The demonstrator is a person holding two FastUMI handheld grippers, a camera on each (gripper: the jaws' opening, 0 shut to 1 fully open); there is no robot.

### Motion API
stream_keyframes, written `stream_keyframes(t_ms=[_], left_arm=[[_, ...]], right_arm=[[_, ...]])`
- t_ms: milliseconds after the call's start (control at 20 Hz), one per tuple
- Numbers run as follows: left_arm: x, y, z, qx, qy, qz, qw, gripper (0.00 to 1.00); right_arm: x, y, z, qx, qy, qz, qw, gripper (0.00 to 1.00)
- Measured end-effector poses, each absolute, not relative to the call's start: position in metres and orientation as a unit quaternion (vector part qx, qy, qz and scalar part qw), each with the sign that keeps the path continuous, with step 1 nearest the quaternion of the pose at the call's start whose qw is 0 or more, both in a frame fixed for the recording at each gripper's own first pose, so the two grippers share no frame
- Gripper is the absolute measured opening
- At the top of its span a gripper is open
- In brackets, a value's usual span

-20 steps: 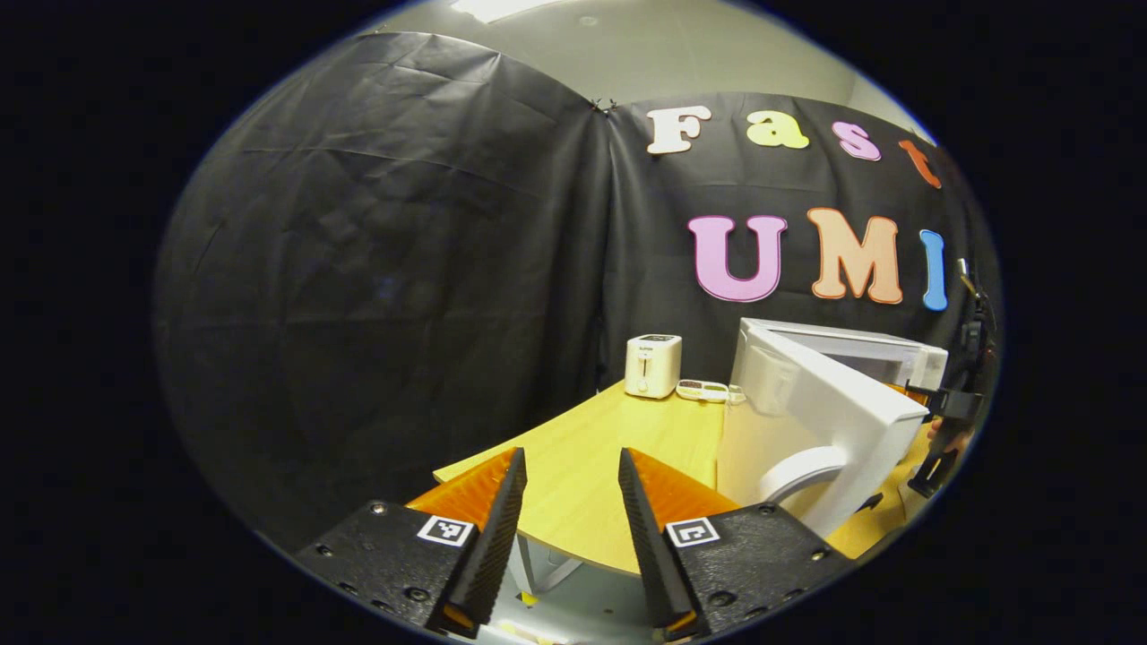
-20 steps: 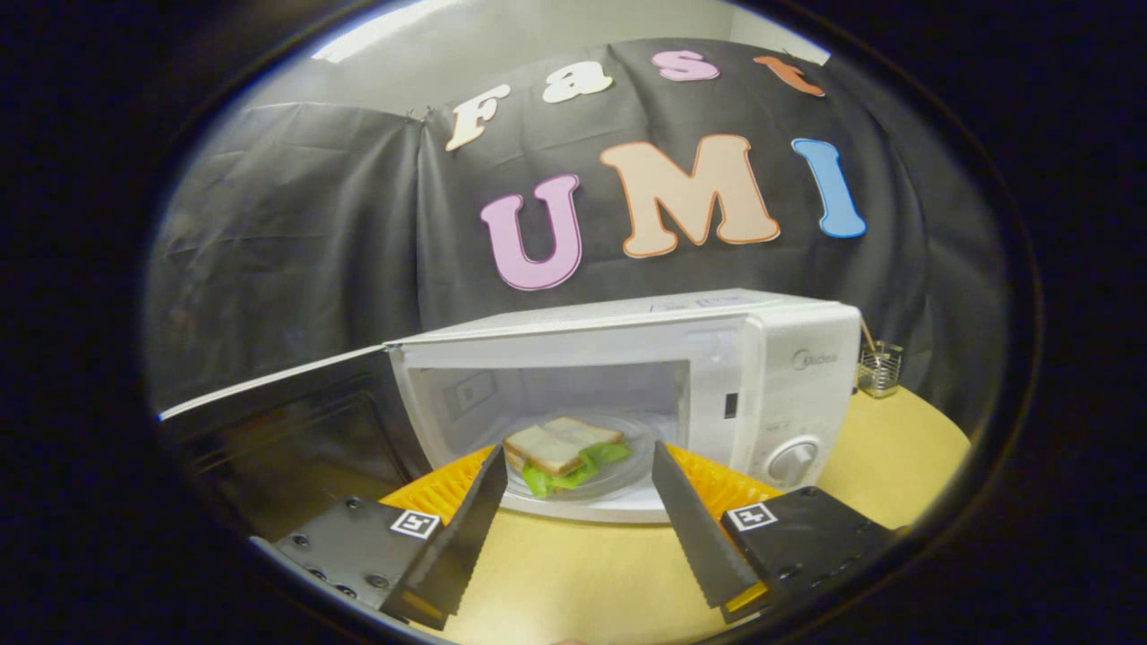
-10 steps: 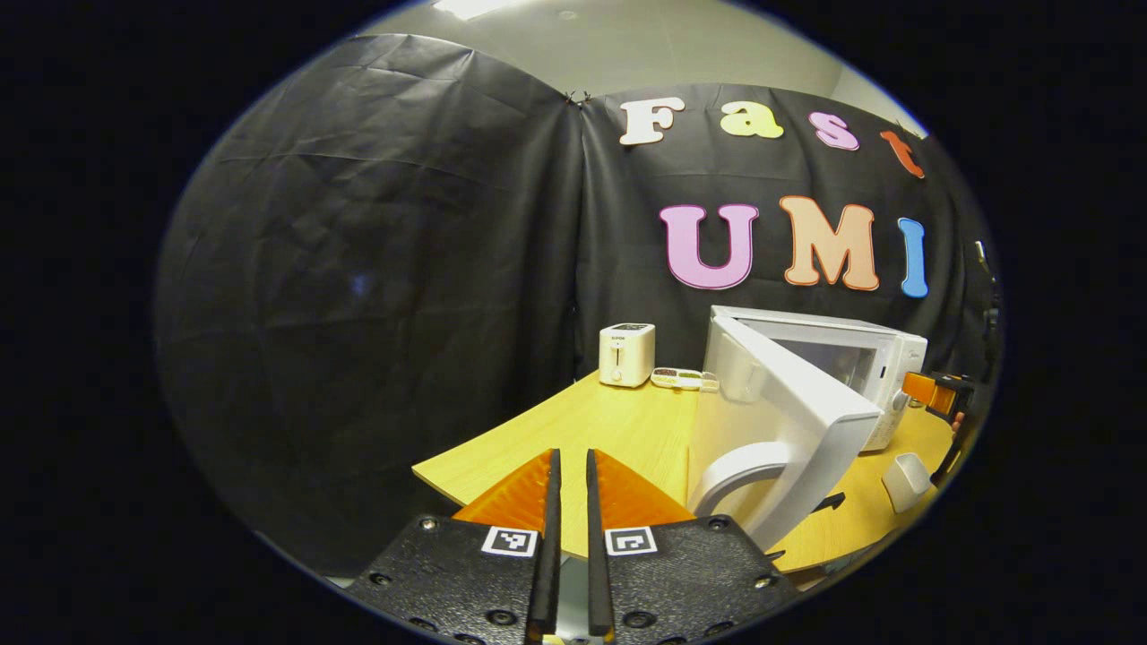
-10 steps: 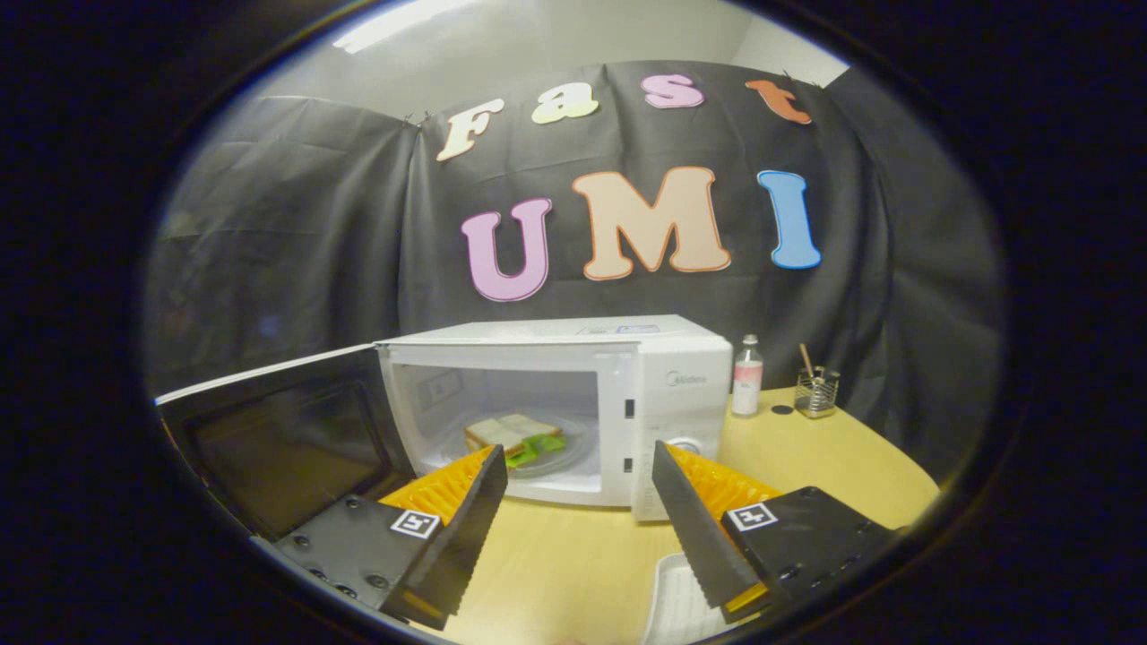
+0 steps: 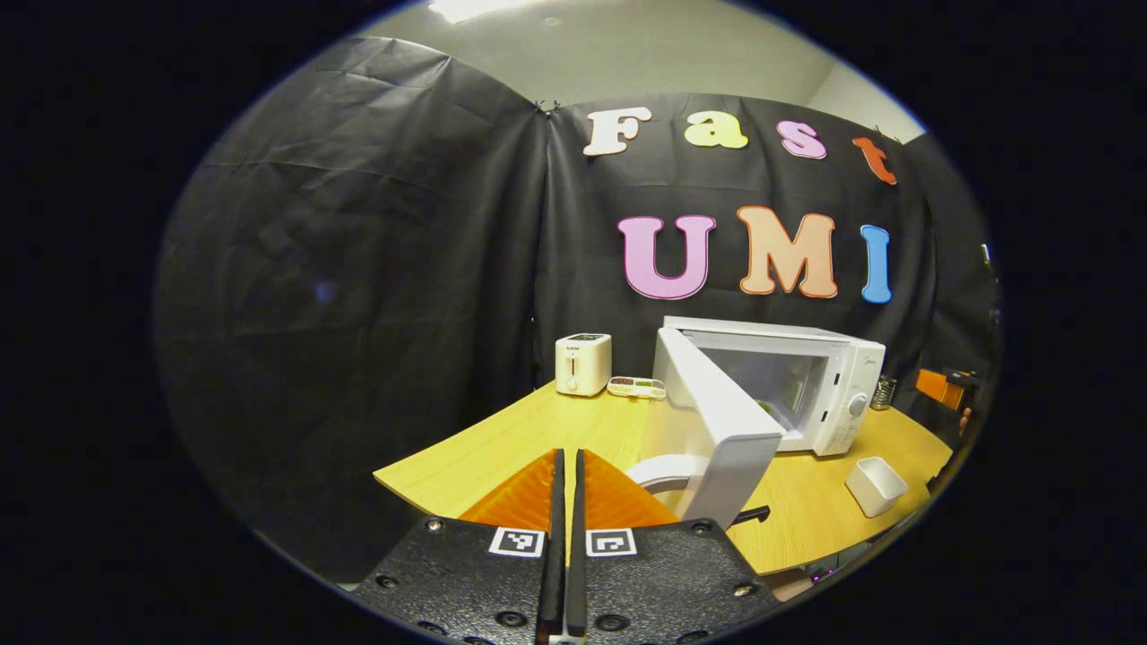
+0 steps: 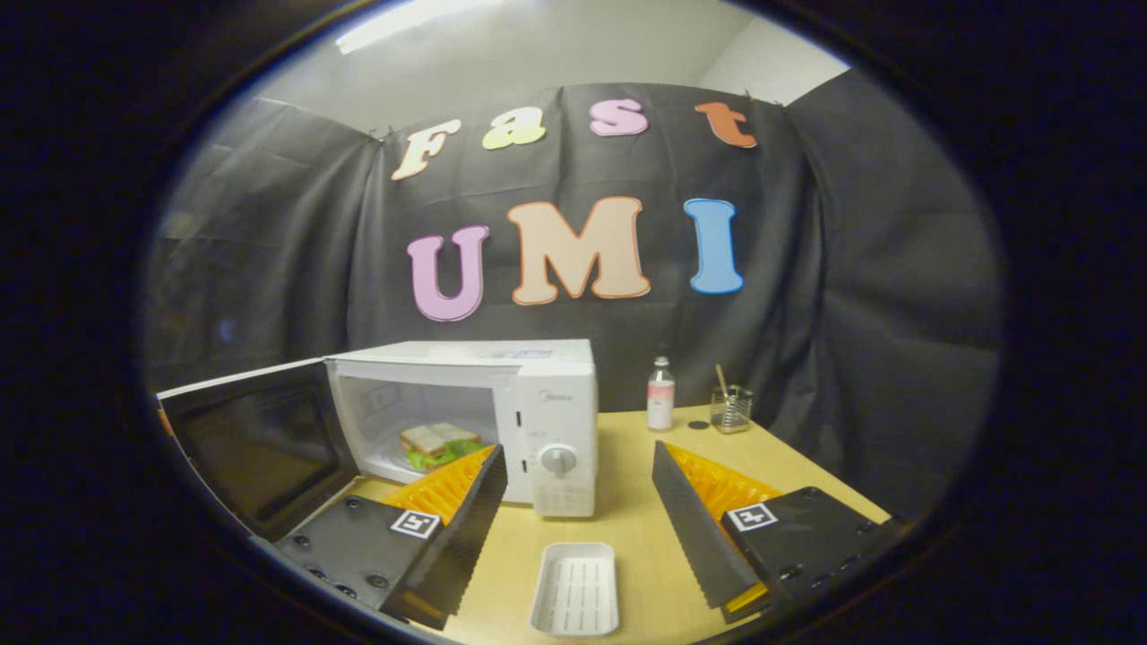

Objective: Open the microwave oven with the left hand, put the food in, and close the microwave oven.

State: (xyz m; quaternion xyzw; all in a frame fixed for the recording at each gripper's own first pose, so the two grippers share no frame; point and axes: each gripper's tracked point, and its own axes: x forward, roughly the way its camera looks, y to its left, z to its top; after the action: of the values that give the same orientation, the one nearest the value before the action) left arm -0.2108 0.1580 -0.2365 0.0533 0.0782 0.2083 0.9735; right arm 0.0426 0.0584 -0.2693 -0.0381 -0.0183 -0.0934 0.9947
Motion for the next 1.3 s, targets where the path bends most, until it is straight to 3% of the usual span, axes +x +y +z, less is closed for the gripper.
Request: stream_keyframes(t_ms=[50,100,250,300,350,450,500,550,700,750,800,850,1300], left_arm=[[-0.209,0.155,-0.236,0.057,0.078,0.208,0.973,0.03],[-0.207,0.151,-0.235,0.060,0.077,0.204,0.974,0.04],[-0.191,0.126,-0.230,0.046,0.066,0.175,0.981,0.04],[-0.186,0.118,-0.232,0.040,0.064,0.164,0.984,0.12],[-0.179,0.109,-0.232,0.036,0.062,0.152,0.986,0.04],[-0.167,0.091,-0.235,0.035,0.061,0.129,0.989,0.00],[-0.163,0.082,-0.236,0.036,0.060,0.117,0.991,0.04],[-0.157,0.072,-0.238,0.035,0.061,0.105,0.992,0.00],[-0.141,0.046,-0.246,0.032,0.067,0.069,0.995,0.04],[-0.136,0.035,-0.249,0.030,0.072,0.056,0.995,0.00],[-0.131,0.026,-0.252,0.027,0.075,0.044,0.996,0.04],[-0.125,0.016,-0.254,0.025,0.077,0.032,0.996,0.00],[-0.077,-0.053,-0.265,0.026,0.078,-0.028,0.996,0.04]], right_arm=[[0.036,0.044,-0.266,-0.043,-0.023,-0.115,0.992,0.99],[0.029,0.031,-0.265,-0.048,-0.026,-0.135,0.989,0.91],[0.011,0.003,-0.266,-0.044,-0.025,-0.174,0.983,0.92],[0.005,-0.005,-0.264,-0.041,-0.027,-0.185,0.981,0.92],[-0.001,-0.012,-0.264,-0.040,-0.029,-0.195,0.980,0.92],[-0.010,-0.023,-0.265,-0.039,-0.028,-0.210,0.977,0.92],[-0.015,-0.028,-0.266,-0.038,-0.027,-0.216,0.975,0.92],[-0.018,-0.032,-0.266,-0.038,-0.026,-0.222,0.974,0.92],[-0.028,-0.045,-0.272,-0.038,-0.019,-0.238,0.970,0.92],[-0.030,-0.048,-0.274,-0.038,-0.018,-0.242,0.969,0.99],[-0.033,-0.051,-0.274,-0.037,-0.017,-0.246,0.968,0.92],[-0.035,-0.054,-0.274,-0.037,-0.016,-0.249,0.968,0.92],[-0.042,-0.064,-0.277,-0.047,-0.010,-0.258,0.965,0.92]])
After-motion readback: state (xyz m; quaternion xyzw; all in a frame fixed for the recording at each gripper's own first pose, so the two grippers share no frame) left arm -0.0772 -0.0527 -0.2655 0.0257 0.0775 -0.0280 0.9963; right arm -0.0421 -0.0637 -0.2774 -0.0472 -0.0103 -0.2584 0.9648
